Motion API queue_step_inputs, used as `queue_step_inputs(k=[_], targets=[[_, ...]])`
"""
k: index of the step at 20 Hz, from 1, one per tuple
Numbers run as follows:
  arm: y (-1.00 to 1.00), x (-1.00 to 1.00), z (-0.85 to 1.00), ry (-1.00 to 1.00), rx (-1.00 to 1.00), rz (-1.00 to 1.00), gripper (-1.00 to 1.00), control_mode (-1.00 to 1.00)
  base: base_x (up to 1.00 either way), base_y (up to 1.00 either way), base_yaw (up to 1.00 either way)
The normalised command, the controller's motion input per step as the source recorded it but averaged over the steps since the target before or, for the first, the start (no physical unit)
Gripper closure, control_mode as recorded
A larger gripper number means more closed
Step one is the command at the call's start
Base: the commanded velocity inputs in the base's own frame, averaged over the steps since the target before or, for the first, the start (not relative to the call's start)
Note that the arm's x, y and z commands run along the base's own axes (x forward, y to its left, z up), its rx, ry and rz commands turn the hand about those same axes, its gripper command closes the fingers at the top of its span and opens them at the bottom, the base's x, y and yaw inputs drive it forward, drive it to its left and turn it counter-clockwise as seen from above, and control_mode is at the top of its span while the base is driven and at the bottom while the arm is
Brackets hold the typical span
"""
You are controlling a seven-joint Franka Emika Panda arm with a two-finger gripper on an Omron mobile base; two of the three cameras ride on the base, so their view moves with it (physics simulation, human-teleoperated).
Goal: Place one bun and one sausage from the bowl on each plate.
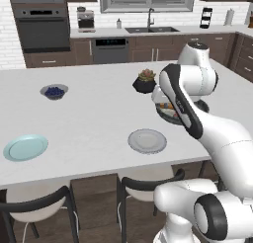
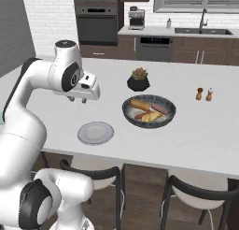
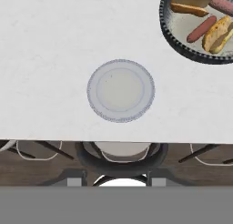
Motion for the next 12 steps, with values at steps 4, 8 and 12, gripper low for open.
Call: queue_step_inputs(k=[4, 8, 12], targets=[[-0.11, 0.21, -0.17, 0.0, 0.0, 0.0, -1.0, -1.0, 0.0, 0.0, 0.0], [-0.84, 0.88, -0.37, 0.07, 0.01, -0.13, -1.0, -1.0, 0.0, 0.0, 0.0], [-1.0, 0.75, -0.64, 0.12, 0.02, -0.32, -1.0, -1.0, 0.0, 0.0, 0.0]])
